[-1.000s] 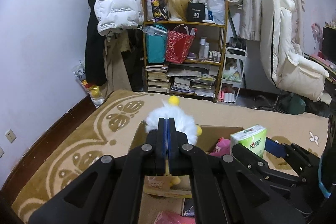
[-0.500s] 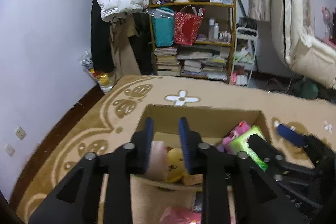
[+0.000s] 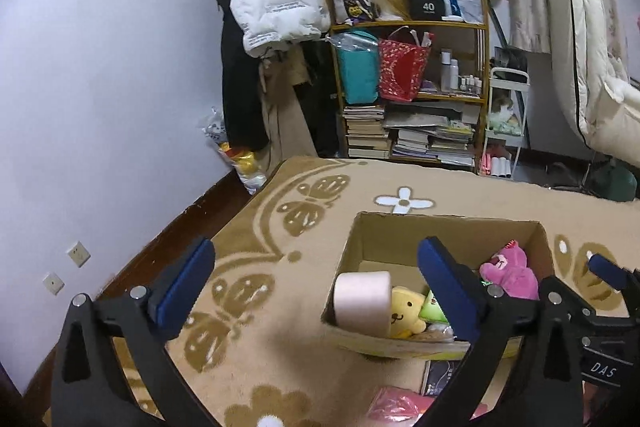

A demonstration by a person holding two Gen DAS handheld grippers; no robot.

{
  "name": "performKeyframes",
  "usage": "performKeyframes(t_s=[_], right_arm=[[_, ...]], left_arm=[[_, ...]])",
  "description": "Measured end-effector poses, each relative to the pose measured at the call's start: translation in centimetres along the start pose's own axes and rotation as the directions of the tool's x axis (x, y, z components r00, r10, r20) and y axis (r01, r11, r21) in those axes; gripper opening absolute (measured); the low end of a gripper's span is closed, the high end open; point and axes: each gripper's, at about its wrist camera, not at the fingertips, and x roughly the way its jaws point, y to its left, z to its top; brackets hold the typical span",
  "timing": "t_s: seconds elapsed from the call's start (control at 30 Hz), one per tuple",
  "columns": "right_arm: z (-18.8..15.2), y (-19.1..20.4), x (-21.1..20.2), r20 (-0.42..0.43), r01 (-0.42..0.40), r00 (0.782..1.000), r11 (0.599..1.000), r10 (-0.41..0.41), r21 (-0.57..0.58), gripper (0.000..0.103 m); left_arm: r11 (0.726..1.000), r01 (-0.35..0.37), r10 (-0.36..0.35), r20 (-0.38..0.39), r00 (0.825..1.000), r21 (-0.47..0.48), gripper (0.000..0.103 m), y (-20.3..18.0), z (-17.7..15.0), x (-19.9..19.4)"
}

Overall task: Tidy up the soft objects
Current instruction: 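Open both grippers over the box to drop the tissue pack and keychain, then move both grippers toward the pink roll and black Face tissue pack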

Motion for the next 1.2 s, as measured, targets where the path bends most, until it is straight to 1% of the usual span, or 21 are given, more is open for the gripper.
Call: performKeyframes(t_s=[0.1,0.2,0.33,0.53,0.63,0.83,1.0,1.1,1.2], right_arm=[[-0.1,0.1,-0.3,-0.012,-0.006,1.0,1.0,0.006,0.006,0.103],[-0.5,0.3,-0.8,-0.013,0.003,1.0,1.0,-0.003,0.002,0.103],[-1.2,0.4,-1.8,0.002,0.006,1.0,1.0,-0.006,0.02,0.103],[-2.1,0.9,-2.9,-0.014,0.018,1.0,1.0,-0.018,0.013,0.103],[-2.4,1.1,-3.5,-0.018,0.015,1.0,1.0,-0.015,0.02,0.103],[-3.1,1.0,-4.7,-0.019,0.018,1.0,0.999,-0.018,0.03,0.103],[-3.8,0.6,-5.3,-0.033,0.019,0.999,0.998,-0.018,0.055,0.103],[-4.3,0.5,-5.5,-0.045,0.027,0.999,0.998,-0.025,0.057,0.103],[-4.7,0.2,-5.6,-0.052,0.046,0.998,0.997,-0.043,0.057,0.103]], left_arm=[[0.999,0.012,-0.013,-0.018,1.0,-0.046,0.103,1.0,-0.2,-0.6],[0.998,0.039,-0.042,-0.065,0.997,-0.047,0.103,1.4,-0.5,-0.9],[0.998,0.044,-0.048,-0.086,0.995,-0.04,0.103,1.7,-1.2,-1.7],[0.998,0.041,-0.044,-0.082,0.996,-0.038,0.103,2.0,-1.4,-3.4],[0.998,0.047,-0.05,-0.092,0.995,-0.035,0.103,2.0,-2.1,-4.2],[0.999,0.039,-0.037,-0.138,0.99,0.012,0.103,1.1,-4.3,-4.6],[0.999,0.037,-0.031,-0.15,0.988,0.036,0.103,0.5,-5.8,-4.8],[0.996,0.052,-0.04,-0.159,0.986,0.073,0.103,-0.2,-6.9,-4.6],[0.993,0.052,-0.032,-0.175,0.984,0.11,0.103,-1.1,-8.0,-4.3]])
